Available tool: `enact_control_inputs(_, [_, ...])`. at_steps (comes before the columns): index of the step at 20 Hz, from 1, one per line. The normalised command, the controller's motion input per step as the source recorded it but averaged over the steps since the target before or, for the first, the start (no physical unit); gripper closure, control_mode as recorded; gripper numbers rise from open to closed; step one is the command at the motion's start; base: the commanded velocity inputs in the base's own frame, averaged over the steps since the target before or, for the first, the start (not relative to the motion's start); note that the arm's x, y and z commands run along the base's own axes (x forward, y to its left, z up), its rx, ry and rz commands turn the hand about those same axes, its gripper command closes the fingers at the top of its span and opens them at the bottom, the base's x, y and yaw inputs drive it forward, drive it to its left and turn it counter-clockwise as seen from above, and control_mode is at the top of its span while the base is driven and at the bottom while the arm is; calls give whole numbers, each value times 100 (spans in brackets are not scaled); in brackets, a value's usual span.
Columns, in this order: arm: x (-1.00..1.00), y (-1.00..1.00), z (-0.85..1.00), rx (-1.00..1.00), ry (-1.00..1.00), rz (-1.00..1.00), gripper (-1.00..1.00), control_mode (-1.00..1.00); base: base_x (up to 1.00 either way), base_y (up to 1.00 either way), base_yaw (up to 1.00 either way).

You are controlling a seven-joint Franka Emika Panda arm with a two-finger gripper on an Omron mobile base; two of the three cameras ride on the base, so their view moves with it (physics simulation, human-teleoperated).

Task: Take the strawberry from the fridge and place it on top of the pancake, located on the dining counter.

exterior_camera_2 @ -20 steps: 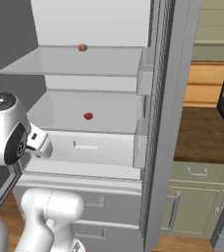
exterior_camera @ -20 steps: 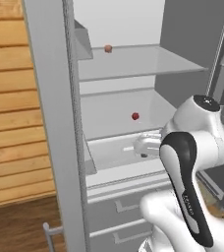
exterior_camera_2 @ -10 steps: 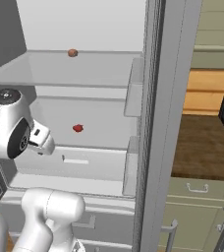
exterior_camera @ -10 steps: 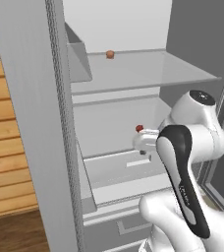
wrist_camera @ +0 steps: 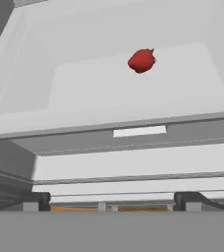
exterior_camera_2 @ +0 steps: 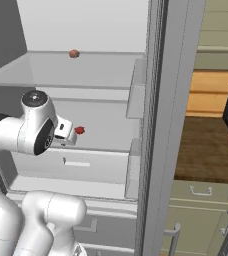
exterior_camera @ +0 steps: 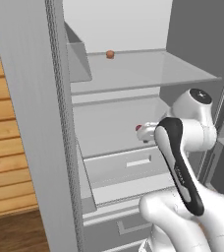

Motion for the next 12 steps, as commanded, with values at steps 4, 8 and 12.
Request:
enact_control_inputs(4, [69, -9, -40, -8, 0, 0, -100, -100, 0, 0, 0])
enact_control_inputs(8, [45, -24, -20, -7, 0, 0, -100, -100, 0, 0, 0])
enact_control_inputs(12, [69, -12, -17, 0, 0, 0, -100, -100, 0, 0, 0])
